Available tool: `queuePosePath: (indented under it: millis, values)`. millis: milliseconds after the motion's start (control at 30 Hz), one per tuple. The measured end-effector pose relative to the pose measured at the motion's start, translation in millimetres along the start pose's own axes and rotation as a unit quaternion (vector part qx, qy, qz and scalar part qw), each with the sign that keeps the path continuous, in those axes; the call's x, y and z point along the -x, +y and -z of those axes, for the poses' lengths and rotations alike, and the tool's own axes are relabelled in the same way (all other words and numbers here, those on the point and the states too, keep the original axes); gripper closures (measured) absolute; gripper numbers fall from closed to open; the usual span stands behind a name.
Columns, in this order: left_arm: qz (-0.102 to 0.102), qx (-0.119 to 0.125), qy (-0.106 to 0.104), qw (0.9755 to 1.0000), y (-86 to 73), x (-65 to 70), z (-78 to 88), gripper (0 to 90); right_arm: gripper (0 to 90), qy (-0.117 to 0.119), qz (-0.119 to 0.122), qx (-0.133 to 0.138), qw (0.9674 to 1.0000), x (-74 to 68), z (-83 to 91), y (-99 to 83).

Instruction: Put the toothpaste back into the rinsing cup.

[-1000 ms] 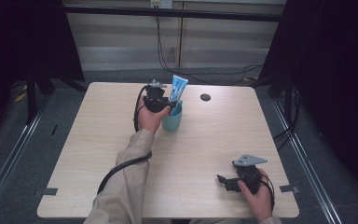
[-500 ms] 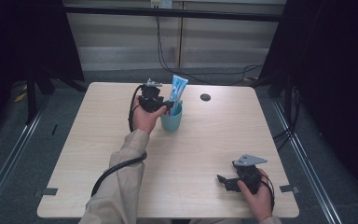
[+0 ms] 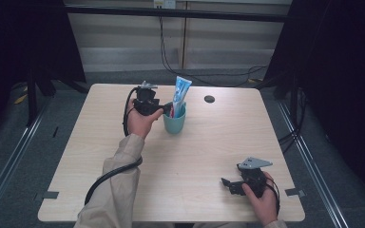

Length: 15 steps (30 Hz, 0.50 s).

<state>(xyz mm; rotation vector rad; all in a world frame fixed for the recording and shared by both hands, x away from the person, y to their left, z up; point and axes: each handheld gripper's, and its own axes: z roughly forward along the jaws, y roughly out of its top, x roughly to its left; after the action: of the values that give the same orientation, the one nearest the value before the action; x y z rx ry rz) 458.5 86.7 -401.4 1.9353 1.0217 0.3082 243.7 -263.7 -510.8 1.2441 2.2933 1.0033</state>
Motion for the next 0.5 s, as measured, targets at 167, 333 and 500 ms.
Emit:
queuePosePath:
  millis: [167, 333, 500]
  values:
    - [0.001, -0.002, -0.002, 1.0, -2.7, -3.7, 6.0, 35.6, 14.0, 0.0, 0.0, -0.001, 1.0, 0.0, 0.1, 0.0]
    - [0.005, -0.001, -0.008, 1.0, -5.1, -5.1, 9.1, 31.4, 14.0, 0.001, 0.002, 0.0, 1.0, 0.2, 0.0, 0.0]
    - [0.005, 0.001, -0.011, 0.9999, -9.6, -8.1, 12.8, 28.6, 14.0, 0.0, 0.002, 0.0, 1.0, 0.2, 0.0, -0.1]
